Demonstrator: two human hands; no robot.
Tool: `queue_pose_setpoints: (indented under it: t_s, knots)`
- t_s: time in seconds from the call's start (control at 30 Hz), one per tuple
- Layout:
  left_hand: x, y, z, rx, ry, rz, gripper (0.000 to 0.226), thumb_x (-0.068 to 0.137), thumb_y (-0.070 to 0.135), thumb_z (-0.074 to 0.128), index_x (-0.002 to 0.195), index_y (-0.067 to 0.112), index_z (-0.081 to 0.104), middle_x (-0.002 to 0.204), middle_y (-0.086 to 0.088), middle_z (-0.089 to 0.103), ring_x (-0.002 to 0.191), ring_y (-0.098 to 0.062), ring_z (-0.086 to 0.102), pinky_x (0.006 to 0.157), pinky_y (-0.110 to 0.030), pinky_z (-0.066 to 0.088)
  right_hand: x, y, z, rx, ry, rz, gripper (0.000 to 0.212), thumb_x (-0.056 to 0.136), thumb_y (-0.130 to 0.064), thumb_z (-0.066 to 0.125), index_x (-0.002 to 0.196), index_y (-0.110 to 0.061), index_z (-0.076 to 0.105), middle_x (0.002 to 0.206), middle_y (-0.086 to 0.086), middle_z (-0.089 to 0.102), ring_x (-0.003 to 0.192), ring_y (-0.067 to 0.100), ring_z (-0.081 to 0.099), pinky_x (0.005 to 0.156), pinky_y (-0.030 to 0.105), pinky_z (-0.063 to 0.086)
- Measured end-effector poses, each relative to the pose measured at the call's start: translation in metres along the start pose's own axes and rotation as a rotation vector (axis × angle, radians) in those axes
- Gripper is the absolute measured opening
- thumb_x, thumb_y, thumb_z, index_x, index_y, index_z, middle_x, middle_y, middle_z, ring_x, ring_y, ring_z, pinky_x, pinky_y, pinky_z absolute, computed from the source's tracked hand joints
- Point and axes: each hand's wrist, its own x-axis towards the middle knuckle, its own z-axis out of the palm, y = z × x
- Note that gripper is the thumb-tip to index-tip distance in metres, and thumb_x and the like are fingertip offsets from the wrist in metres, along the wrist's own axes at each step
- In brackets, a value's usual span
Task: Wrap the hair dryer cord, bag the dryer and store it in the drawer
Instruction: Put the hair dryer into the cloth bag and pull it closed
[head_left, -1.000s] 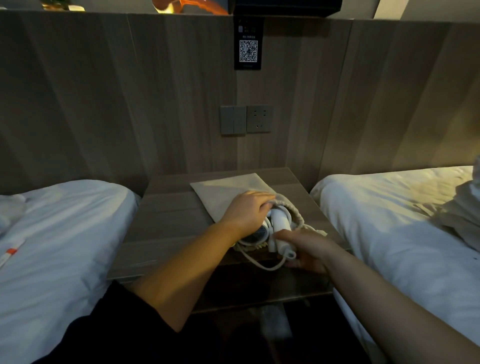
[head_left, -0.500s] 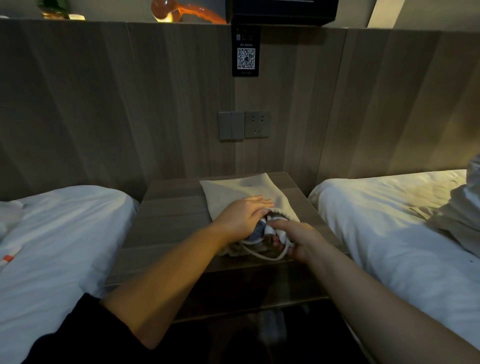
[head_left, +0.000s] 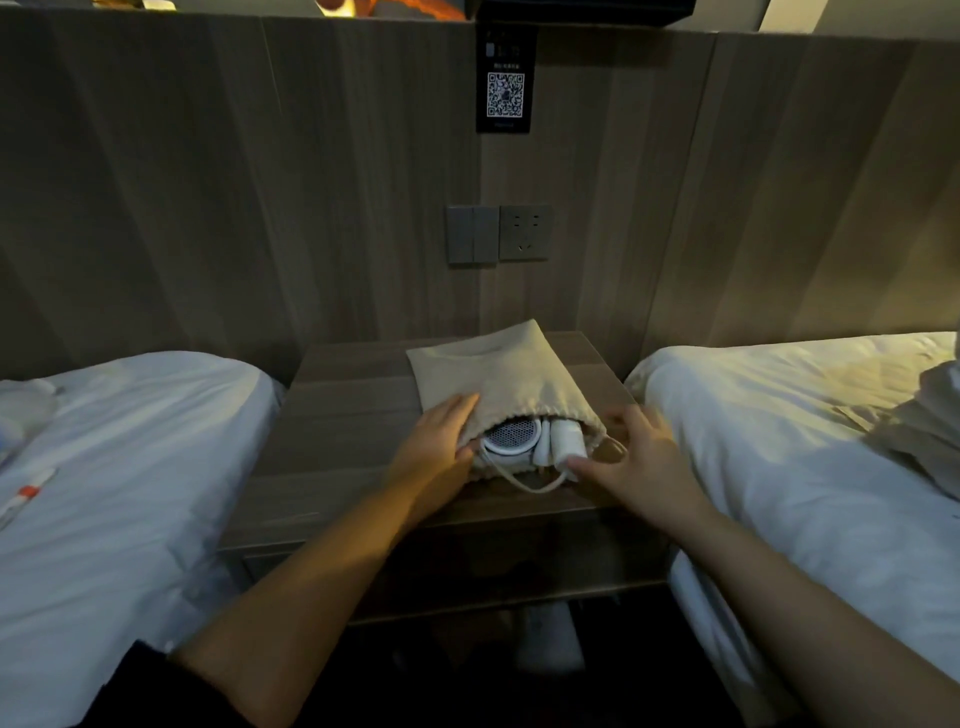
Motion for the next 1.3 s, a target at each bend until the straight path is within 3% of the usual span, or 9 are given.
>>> queue_pose_setpoints:
  t_s: [0.13,0.2,0.3,0.4,0.7,0.87,1.0,1.13,1.3]
  knots:
    - [-0.012,0.002,0.005,-0.099,0.045,-0.050,0.051,0.099,0.021,0.039,0.148,0.016,0.024,0.154,-0.008,0.029,0.139,-0.023,0.030,0.106,-0.019,0.020,0.017,0.014,0.002,-0.008,-0.363,-0.096,0.120,0.055,-0.055,0.080,0.146,-0.034,0.005,0.157,-0.002,0.004,0.145,0.022,0.005,0.114,0.043,0.018]
    - [-0.014,0.004,0.006,-0.150,0.032,-0.051,0.051,0.099,0.020,0.039,0.148,0.014,0.023,0.152,-0.011,0.031,0.138,-0.025,0.033,0.103,-0.016,0.020,0.024,0.015,0.005,0.038,-0.438,-0.122,0.123,0.056,-0.051,0.082,0.146,-0.037,-0.003,0.157,-0.003,0.003,0.143,0.021,0.010,0.114,0.037,0.022]
    - [-0.013,0.003,0.003,-0.184,-0.008,-0.071,0.051,0.100,0.022,0.038,0.148,0.017,0.022,0.152,-0.012,0.033,0.136,-0.027,0.036,0.103,-0.019,0.025,0.030,0.015,0.007,0.089,-0.403,-0.146,0.114,0.059,-0.041,0.084,0.145,-0.031,0.011,0.146,-0.001,0.023,0.130,0.013,0.033,0.101,0.022,0.030]
    - [-0.011,-0.003,0.000,-0.185,-0.051,-0.083,0.051,0.100,0.023,0.037,0.148,0.024,0.023,0.149,-0.012,0.037,0.133,-0.029,0.040,0.102,-0.022,0.030,0.031,0.012,0.006,0.108,-0.355,-0.136,0.098,0.059,-0.037,0.084,0.138,-0.029,0.027,0.133,-0.002,0.032,0.116,0.013,0.045,0.093,0.021,0.038]
    - [-0.008,-0.006,-0.002,-0.130,-0.139,-0.020,0.050,0.100,0.012,0.029,0.148,0.027,0.024,0.152,-0.012,0.032,0.137,-0.028,0.035,0.111,-0.027,0.025,0.040,0.008,0.020,0.219,-0.055,0.150,0.039,0.065,-0.022,0.081,0.093,-0.014,0.056,0.086,-0.001,0.059,0.072,0.006,0.052,0.054,0.017,0.035]
    - [-0.010,-0.012,0.002,0.007,-0.034,-0.064,0.051,0.097,0.020,0.042,0.146,0.023,0.028,0.152,-0.006,0.033,0.137,-0.024,0.034,0.111,-0.029,0.026,0.041,0.012,0.027,0.145,-0.083,0.142,0.034,0.064,-0.025,0.081,0.087,-0.014,0.059,0.086,0.000,0.059,0.074,0.013,0.055,0.053,0.019,0.035]
    - [-0.014,-0.023,-0.001,0.206,0.123,-0.175,0.040,0.090,0.037,0.052,0.125,0.018,0.050,0.125,-0.007,0.056,0.113,-0.025,0.052,0.088,-0.035,0.046,0.035,0.025,0.021,-0.030,-0.134,0.022,0.034,0.074,-0.040,0.072,0.097,-0.020,0.056,0.095,-0.002,0.054,0.080,0.010,0.053,0.059,0.018,0.037]
    - [-0.012,-0.021,-0.004,0.327,0.097,-0.272,0.037,0.090,0.049,0.047,0.098,0.014,0.054,0.102,-0.010,0.061,0.094,-0.028,0.057,0.068,-0.034,0.042,0.031,0.022,0.017,-0.104,-0.192,0.021,0.019,0.088,-0.038,0.056,0.094,-0.020,0.056,0.079,-0.003,0.059,0.072,0.012,0.057,0.058,0.024,0.041]
    - [-0.013,-0.020,-0.006,0.043,0.080,-0.306,0.036,0.095,0.038,0.043,0.096,0.007,0.062,0.101,-0.018,0.065,0.094,-0.034,0.060,0.076,-0.038,0.048,0.038,0.010,0.012,-0.149,-0.213,0.022,0.028,0.091,-0.023,0.047,0.063,-0.021,0.052,0.060,-0.001,0.054,0.057,0.013,0.052,0.051,0.026,0.035]
